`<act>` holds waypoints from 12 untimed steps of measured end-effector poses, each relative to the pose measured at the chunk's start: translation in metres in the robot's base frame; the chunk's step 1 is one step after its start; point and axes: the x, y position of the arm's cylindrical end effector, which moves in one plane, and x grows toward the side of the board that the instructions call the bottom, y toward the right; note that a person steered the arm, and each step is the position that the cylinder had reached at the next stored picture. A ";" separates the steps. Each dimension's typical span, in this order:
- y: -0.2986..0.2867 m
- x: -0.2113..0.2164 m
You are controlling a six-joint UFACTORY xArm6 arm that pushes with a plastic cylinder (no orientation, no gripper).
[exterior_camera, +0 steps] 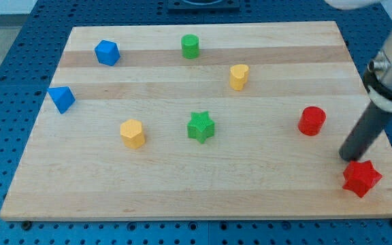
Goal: Place the red circle to the left of the red star
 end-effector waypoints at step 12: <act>-0.066 -0.092</act>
